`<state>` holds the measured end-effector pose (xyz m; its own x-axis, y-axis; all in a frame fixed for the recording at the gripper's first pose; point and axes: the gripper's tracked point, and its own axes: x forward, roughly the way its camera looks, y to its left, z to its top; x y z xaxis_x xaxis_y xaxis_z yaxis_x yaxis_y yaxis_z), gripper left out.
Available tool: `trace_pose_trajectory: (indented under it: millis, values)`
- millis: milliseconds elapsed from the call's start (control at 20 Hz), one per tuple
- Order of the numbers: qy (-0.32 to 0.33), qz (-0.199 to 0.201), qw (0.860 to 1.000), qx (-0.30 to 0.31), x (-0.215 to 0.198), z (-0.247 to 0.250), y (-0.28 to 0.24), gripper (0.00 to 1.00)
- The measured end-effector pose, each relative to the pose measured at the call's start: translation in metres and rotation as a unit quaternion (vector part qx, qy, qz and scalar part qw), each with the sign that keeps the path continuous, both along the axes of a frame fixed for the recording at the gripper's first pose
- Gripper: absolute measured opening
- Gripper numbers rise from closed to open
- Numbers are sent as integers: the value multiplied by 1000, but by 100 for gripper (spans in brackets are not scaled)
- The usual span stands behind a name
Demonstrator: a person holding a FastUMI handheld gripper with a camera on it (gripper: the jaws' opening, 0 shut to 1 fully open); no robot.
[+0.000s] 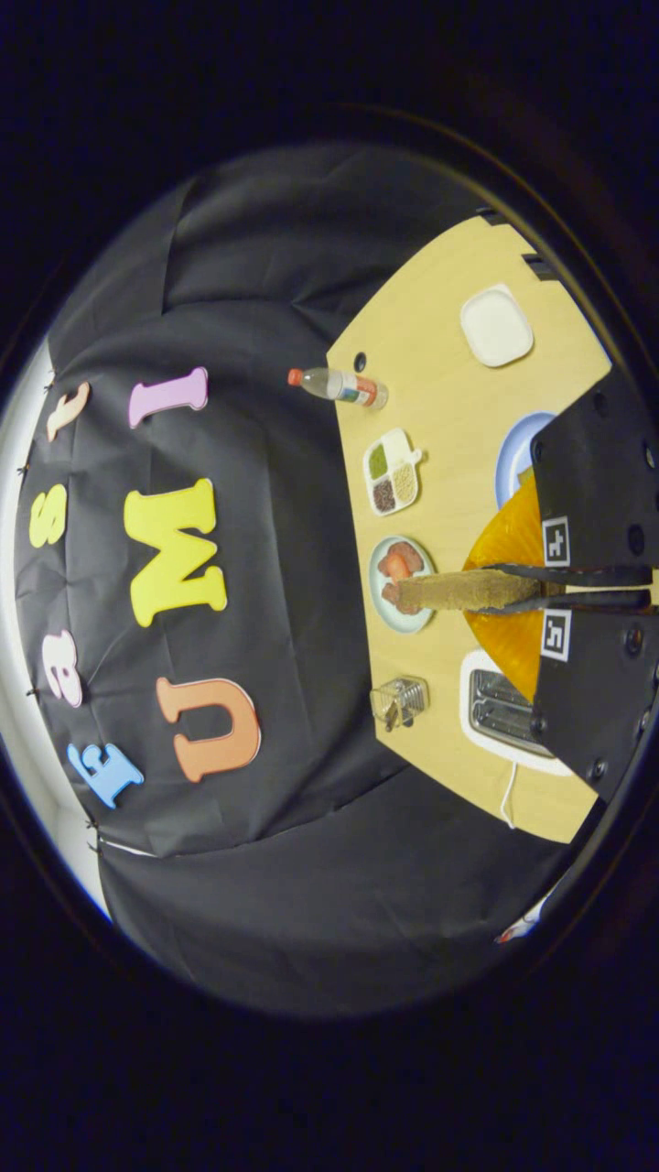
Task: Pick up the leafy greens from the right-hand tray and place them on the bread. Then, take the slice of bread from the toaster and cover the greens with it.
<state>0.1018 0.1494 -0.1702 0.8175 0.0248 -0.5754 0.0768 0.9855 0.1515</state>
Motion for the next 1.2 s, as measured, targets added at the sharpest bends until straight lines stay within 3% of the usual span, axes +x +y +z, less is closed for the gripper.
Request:
trace_pose_trajectory:
  millis: [250,700,1050,1150,1200]
  values:
    - [39,-6,999,1,-10,-54,-10,2]
    - [69,36,996,44,-20,-116,-13,2]
    - [95,51,992,59,-24,-156,-48,2]
    - [97,55,993,48,-20,-164,-60,3]
    - [100,52,993,43,-20,-168,-67,8]
